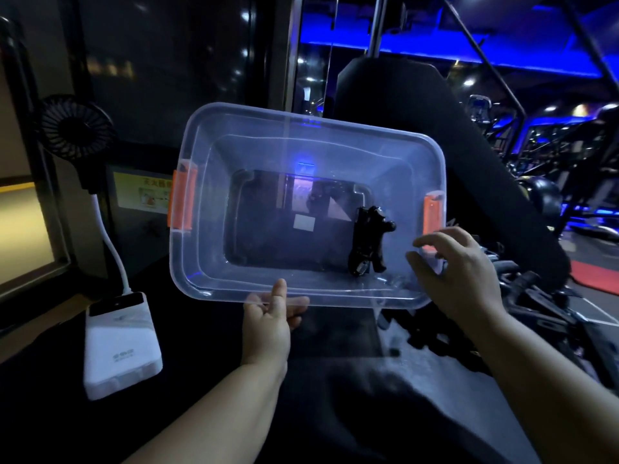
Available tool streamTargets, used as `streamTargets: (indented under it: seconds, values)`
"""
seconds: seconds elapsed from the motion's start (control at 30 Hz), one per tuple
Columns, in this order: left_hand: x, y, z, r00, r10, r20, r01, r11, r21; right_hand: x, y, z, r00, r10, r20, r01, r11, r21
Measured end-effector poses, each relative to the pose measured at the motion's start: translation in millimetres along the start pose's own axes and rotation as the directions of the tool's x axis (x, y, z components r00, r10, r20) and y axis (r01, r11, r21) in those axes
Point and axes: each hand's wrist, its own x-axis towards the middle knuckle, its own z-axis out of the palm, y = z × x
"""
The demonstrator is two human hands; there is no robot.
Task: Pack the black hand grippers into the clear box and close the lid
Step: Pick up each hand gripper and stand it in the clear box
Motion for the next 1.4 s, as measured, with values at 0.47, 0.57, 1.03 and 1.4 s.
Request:
streamTargets:
  seconds: [0.47, 0.57, 1.03, 1.4]
  values:
    - [-0.8, -3.8, -0.2, 0.999, 0.044, 0.007, -0.044, 0.998, 0.050, -79.5, 61.2, -10.0, 0.892, 0.441, 0.101, -0.383, 0.855, -0.349]
    - [-0.5, -5.1, -0.3, 0.999, 0.047, 0.014, -0.048, 0.997, 0.066, -79.2, 60.9, -10.4, 0.882, 0.463, 0.091, -0.401, 0.837, -0.372]
    - [-3.3, -3.7, 1.5, 0.999, 0.051, -0.002, -0.051, 0.996, 0.072, -48.7, 57.9, 1.7, 0.756, 0.646, 0.102, -0.549, 0.711, -0.439]
    - [-2.6, -3.4, 2.4, 0.998, 0.057, -0.003, -0.057, 0.996, 0.064, -37.9, 63.3, 8.4, 0.765, 0.640, 0.066, -0.548, 0.702, -0.454]
